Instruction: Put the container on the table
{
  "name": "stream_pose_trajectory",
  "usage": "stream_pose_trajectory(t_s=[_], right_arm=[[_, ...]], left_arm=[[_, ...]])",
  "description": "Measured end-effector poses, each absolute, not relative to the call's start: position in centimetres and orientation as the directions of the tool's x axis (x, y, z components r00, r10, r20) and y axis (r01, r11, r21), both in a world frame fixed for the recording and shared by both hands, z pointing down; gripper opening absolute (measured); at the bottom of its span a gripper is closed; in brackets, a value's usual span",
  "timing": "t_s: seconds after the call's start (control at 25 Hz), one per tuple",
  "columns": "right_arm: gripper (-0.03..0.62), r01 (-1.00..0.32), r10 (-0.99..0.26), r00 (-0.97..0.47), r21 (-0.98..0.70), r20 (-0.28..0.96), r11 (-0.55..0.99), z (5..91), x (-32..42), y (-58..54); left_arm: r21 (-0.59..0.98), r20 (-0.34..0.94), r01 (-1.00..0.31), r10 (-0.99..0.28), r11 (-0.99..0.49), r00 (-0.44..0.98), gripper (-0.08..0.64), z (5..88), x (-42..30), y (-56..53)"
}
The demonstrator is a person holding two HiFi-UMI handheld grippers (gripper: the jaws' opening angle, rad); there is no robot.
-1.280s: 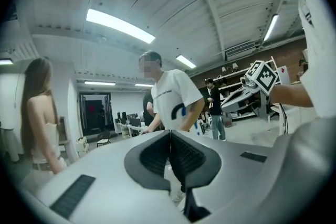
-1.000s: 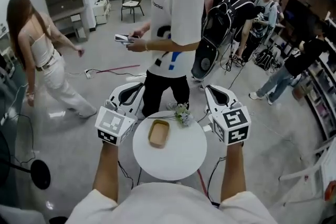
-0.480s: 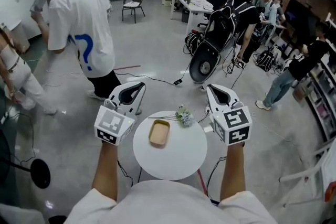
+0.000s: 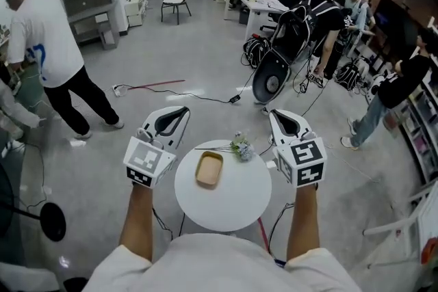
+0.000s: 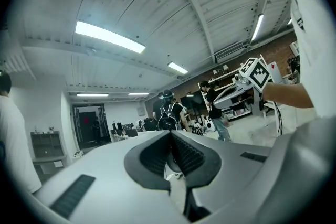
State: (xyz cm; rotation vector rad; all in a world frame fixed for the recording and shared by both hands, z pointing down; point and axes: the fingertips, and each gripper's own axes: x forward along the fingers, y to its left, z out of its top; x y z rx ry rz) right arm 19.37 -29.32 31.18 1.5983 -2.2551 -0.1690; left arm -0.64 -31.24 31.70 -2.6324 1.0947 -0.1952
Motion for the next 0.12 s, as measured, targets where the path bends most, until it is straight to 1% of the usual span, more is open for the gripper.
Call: stream_pose_trajectory(t_s=[0.12], right_arm=[[0.012, -0.889, -0.931, -0.282, 0.301, 0.234, 0.344, 31.94, 19.8, -29.81]], left_arm=[[-0.31, 0.02, -0.67, -0.71, -0.674, 0.704, 0.02, 32.26, -0.44, -31.68]])
